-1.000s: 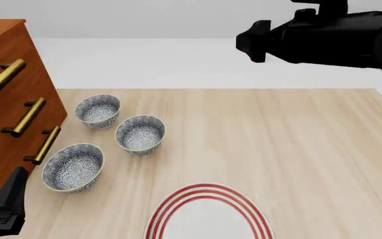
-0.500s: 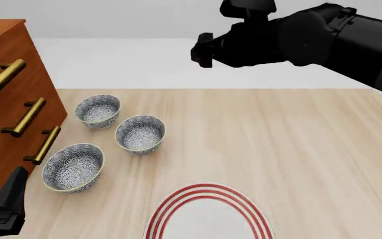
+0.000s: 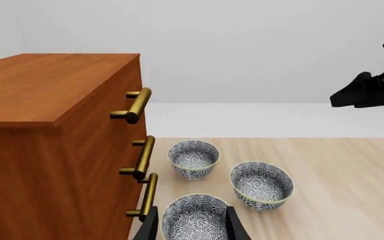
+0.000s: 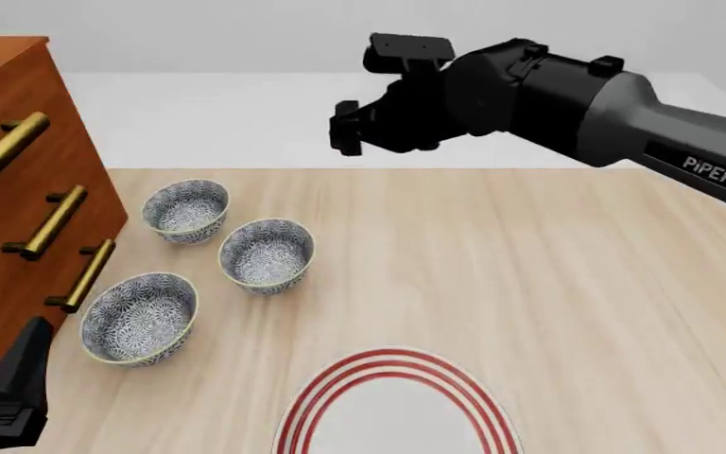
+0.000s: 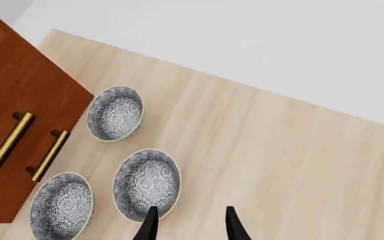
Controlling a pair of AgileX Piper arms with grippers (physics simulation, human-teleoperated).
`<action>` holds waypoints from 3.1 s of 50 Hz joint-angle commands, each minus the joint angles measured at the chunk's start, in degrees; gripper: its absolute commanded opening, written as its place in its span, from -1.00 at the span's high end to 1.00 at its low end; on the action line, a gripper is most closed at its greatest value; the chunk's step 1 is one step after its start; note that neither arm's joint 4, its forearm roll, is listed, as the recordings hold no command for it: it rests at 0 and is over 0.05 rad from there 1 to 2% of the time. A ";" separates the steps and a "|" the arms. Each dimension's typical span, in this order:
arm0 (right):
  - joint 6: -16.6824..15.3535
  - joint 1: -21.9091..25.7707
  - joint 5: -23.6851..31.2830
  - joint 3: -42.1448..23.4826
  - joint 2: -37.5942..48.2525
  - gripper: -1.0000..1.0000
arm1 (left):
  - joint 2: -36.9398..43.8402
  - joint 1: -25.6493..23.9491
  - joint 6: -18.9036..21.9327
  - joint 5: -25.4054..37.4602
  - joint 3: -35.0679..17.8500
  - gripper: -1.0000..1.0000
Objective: Pick up the bowl and put it in the middle on the plate.
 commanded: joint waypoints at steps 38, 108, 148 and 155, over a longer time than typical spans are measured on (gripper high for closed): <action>6.98 5.52 10.74 -19.11 19.94 -1.00 | 0.00 0.00 0.00 0.00 0.00 -1.00; 8.87 5.80 13.01 -25.29 33.29 -1.00 | 0.00 0.00 0.00 0.00 0.00 -1.00; 9.79 6.20 11.42 -24.21 35.17 -1.00 | 0.00 0.00 0.00 0.00 0.00 -1.00; 8.97 5.54 11.49 -24.14 34.75 -1.00 | 0.00 0.00 0.00 0.00 0.00 -1.00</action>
